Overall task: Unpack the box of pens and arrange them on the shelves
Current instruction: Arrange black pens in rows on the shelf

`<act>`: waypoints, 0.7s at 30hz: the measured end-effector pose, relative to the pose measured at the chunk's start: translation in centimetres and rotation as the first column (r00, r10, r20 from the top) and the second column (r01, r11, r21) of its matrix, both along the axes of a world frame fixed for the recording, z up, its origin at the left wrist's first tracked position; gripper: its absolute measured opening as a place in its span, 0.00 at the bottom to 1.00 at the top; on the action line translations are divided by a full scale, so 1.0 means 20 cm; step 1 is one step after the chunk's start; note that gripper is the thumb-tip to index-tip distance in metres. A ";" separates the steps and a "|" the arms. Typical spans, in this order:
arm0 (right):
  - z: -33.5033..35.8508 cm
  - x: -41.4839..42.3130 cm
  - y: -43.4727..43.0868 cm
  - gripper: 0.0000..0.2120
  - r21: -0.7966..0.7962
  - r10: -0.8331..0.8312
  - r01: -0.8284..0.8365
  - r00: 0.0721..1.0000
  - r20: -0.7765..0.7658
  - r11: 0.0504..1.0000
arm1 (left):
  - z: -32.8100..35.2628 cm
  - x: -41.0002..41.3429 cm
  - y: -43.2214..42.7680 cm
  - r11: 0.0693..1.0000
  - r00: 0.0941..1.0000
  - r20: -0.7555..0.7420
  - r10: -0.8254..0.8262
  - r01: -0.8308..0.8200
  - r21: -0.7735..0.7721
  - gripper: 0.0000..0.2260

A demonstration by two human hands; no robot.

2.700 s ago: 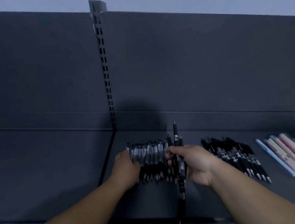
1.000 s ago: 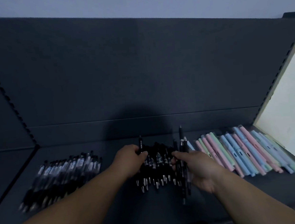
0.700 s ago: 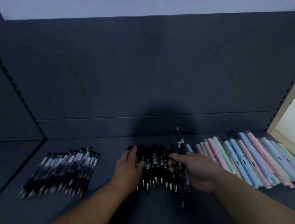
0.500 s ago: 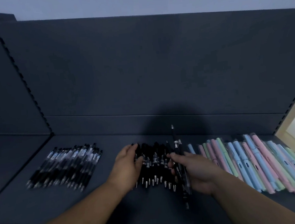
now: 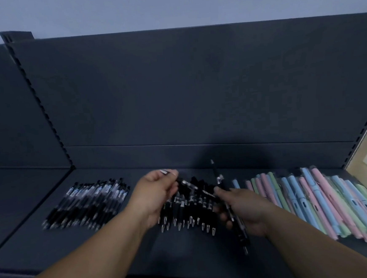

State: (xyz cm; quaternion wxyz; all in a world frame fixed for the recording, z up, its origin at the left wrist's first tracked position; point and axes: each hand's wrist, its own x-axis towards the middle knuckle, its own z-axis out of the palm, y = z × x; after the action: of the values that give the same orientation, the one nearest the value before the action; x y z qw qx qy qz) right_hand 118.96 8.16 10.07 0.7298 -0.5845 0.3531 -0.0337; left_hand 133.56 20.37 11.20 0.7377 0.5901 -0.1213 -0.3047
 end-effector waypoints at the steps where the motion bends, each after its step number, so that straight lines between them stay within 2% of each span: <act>1: -0.01 0.00 -0.01 0.13 -0.011 -0.043 0.043 0.999 -0.004 0.999 | 0.00 0.01 0.01 0.997 0.995 0.065 0.073 -0.070 -0.038 0.05; 3: -0.03 0.01 -0.02 0.14 -0.014 -0.090 0.089 0.996 -0.010 0.996 | -0.02 0.03 0.04 0.985 0.936 0.308 0.171 -0.173 -0.022 0.04; 4: -0.03 0.01 -0.01 0.13 -0.007 -0.095 0.095 0.995 -0.012 0.995 | -0.05 0.03 0.05 0.976 0.863 0.472 0.181 -0.216 0.021 0.05; 5: -0.03 0.01 0.00 0.13 0.000 -0.091 0.091 0.996 -0.013 0.996 | -0.08 0.03 0.06 0.964 0.756 0.633 0.165 -0.258 0.057 0.06; 7: -0.04 0.02 0.02 0.12 0.007 -0.068 0.068 0.998 -0.018 0.998 | -0.15 0.04 0.08 0.946 0.456 0.887 0.073 -0.314 0.084 0.08; 8: -0.04 0.02 0.03 0.12 0.011 -0.055 0.055 0.998 -0.019 0.998 | -0.20 0.04 0.09 0.951 0.311 0.950 0.000 -0.294 0.097 0.08; 9: -0.05 0.02 0.04 0.13 0.020 -0.046 0.046 0.999 -0.019 0.999 | -0.24 0.05 0.09 0.957 0.212 0.974 -0.082 -0.256 0.136 0.09; 10: -0.05 0.02 0.04 0.13 0.035 -0.040 0.041 0.999 -0.017 0.999 | -0.29 0.05 0.10 0.957 0.158 0.973 -0.167 -0.213 0.199 0.11; 12: -0.05 0.03 0.03 0.15 0.089 -0.036 0.037 0.999 -0.005 0.995 | -0.35 0.04 0.12 0.921 0.115 0.936 -0.332 -0.176 0.348 0.12; 13: -0.05 0.03 0.02 0.15 0.125 -0.037 0.036 0.999 0.004 0.992 | -0.36 0.03 0.14 0.894 0.121 0.911 -0.395 -0.179 0.412 0.10; 14: -0.05 0.03 0.02 0.16 0.159 -0.039 0.036 0.999 0.012 0.987 | -0.37 0.02 0.15 0.865 0.149 0.882 -0.447 -0.178 0.468 0.11; 16: -0.05 0.03 0.00 0.16 0.218 -0.045 0.036 0.998 0.033 0.975 | -0.37 0.00 0.17 0.831 0.231 0.835 -0.499 -0.146 0.537 0.22; 21: -0.04 0.02 -0.02 0.11 0.250 0.012 -0.040 0.993 0.114 0.967 | -0.34 0.02 0.14 0.803 0.321 0.794 -0.516 -0.141 0.579 0.13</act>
State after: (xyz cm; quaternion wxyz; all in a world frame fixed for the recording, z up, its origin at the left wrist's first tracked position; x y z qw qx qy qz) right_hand 119.40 7.78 9.18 0.8171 -0.4888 0.3053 -0.0115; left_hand 134.01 23.26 4.47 0.2835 0.8196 -0.4975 -0.0215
